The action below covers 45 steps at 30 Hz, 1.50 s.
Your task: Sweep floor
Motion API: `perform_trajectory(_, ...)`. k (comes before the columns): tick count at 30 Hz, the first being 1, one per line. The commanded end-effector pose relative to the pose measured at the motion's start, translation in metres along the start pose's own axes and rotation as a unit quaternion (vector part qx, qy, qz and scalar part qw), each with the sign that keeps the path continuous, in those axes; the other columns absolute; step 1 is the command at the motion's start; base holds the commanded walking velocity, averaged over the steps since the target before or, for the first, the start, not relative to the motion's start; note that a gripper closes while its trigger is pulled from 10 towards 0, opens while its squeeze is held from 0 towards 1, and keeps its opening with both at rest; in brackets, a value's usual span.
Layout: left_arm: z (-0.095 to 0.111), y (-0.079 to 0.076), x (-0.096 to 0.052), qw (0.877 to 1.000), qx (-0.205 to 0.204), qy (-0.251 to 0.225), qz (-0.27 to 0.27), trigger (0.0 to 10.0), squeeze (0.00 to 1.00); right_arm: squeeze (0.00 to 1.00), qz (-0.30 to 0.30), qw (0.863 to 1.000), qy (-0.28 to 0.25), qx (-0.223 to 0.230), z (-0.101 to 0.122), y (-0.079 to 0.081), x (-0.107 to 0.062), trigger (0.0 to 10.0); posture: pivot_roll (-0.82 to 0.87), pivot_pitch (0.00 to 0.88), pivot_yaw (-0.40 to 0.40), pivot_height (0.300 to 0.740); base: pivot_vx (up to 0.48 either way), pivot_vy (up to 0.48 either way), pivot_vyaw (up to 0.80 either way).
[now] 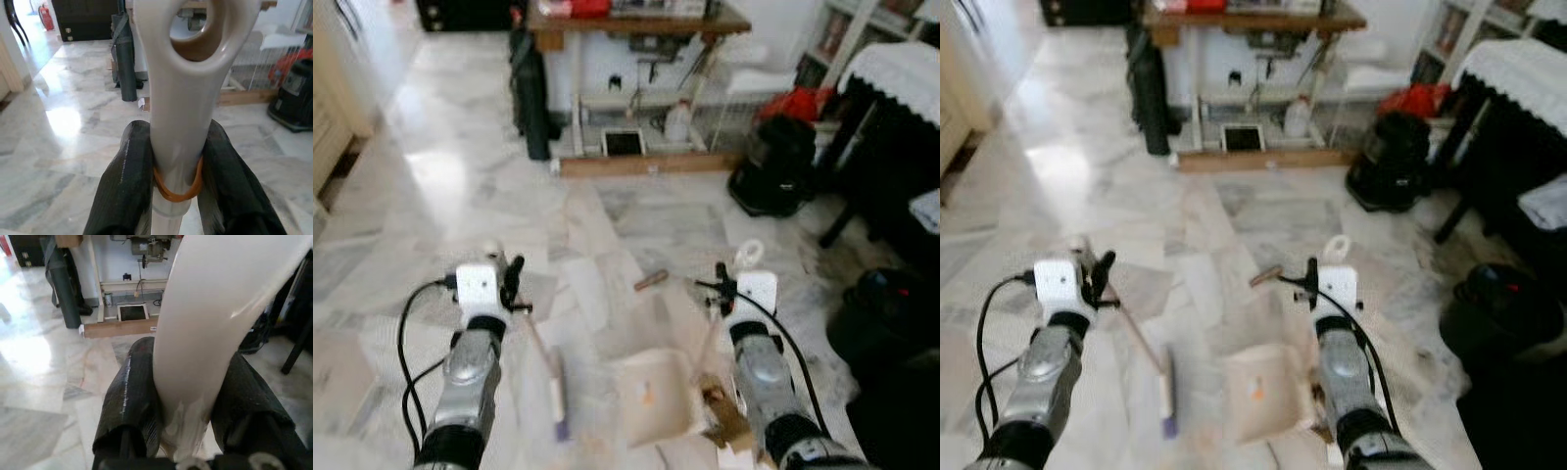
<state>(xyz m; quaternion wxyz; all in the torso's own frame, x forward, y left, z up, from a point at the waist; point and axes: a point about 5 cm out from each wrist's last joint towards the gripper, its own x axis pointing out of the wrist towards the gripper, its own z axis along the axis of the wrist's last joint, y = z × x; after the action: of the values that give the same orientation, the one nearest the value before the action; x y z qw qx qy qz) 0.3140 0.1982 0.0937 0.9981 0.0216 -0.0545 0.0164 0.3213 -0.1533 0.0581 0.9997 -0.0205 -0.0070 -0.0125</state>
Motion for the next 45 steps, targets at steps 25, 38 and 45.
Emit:
perform_trajectory(25, 0.008, -0.004, 0.003, 1.0, 0.006, -0.023, -0.007, 10.0, 0.0, 0.0, -0.009, 1.0, 0.004, -0.011, -0.002, -0.007, -0.001, 10.0, 0.1, 0.024, -0.026, 0.74, 0.216, 0.0, 0.0)
perform_trajectory(38, 0.007, -0.001, 0.002, 0.999, 0.035, -0.022, -0.018, 10.0, 0.0, 0.0, -0.009, 0.999, 0.027, -0.023, -0.011, -0.008, -0.006, 10.0, 0.1, 0.027, -0.026, 0.74, 0.0, 0.0, 0.0)
perform_trajectory(45, 0.004, 0.001, 0.0, 0.998, 0.061, -0.015, -0.028, 10.0, 0.0, 0.0, -0.008, 0.998, 0.052, -0.031, -0.02, -0.008, -0.011, 10.0, 0.11, 0.03, -0.026, 0.74, 0.0, 0.0, 0.0)
